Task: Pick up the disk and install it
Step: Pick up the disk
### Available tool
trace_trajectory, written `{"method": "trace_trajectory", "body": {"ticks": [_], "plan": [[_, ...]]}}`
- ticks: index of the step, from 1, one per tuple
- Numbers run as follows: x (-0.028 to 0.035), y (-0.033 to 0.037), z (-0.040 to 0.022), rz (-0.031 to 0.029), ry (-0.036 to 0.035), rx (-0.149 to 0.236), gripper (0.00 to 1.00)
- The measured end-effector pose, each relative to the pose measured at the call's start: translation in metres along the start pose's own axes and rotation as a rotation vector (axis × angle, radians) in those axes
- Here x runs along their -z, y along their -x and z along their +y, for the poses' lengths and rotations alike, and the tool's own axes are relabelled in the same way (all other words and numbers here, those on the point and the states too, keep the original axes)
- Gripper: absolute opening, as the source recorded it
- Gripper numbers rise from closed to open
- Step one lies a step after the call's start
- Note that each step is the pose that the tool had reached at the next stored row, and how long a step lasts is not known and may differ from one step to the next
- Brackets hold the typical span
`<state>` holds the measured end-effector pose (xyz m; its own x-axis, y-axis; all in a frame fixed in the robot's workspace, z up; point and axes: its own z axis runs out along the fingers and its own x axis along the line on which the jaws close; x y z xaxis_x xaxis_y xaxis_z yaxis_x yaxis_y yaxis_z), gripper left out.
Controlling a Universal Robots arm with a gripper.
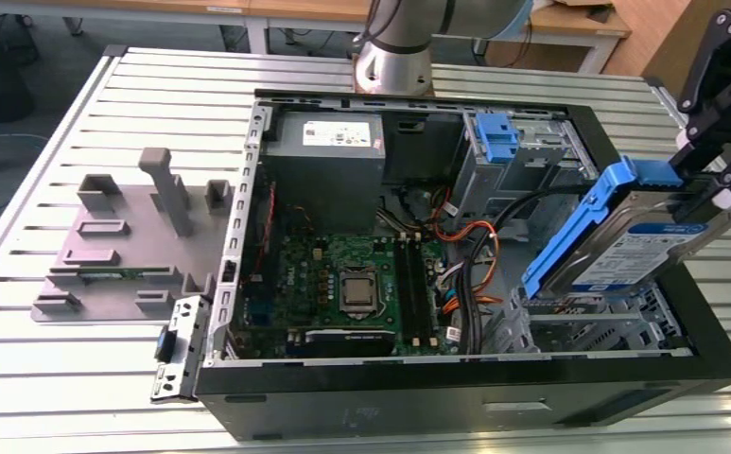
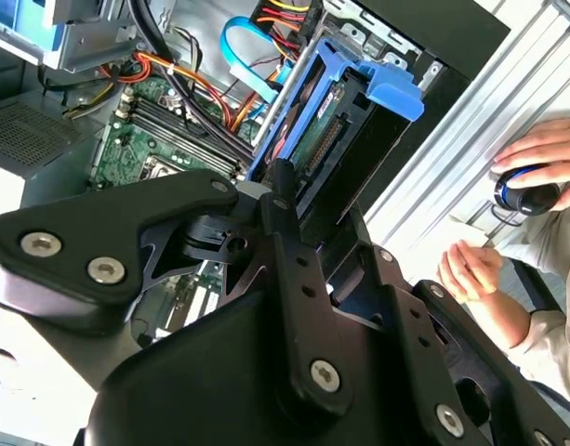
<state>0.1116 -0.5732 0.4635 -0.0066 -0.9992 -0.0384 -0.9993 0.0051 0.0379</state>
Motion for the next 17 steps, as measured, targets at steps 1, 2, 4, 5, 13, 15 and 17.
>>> {"method": "trace_trajectory", "body": {"ticks": [1,2,4,5,13,15,17], "plan": [[-0.0006,-0.0001,-0.0002,-0.0002,0.0000,-0.002,0.35],[-0.0010,-0.0001,-0.0005,-0.0001,-0.0001,-0.004,0.35],[-0.0019,-0.0002,-0.0014,-0.0001,-0.0002,-0.004,0.35],[-0.0023,-0.0002,-0.0017,-0.0001,-0.0002,-0.004,0.35],[-0.0053,-0.0006,-0.0029,0.0000,0.0000,0.002,0.35],[-0.0053,-0.0010,-0.0029,0.0001,0.0001,0.002,0.35],[-0.0053,-0.0012,-0.0029,0.0001,0.0001,0.002,0.35]]}}
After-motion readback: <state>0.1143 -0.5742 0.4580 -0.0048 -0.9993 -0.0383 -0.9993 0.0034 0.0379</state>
